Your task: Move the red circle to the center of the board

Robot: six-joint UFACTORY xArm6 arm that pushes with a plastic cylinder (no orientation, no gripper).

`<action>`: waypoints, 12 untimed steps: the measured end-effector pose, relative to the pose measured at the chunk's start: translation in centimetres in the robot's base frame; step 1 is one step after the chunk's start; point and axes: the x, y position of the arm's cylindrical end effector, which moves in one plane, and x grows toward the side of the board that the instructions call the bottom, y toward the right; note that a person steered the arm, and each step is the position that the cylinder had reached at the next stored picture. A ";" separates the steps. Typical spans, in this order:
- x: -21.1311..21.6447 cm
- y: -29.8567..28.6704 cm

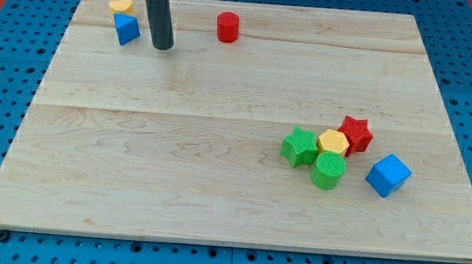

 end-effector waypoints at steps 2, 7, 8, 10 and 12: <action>-0.5 0.1; -11.0 -0.2; -11.0 -0.1; -11.1 -0.1; -11.1 0.8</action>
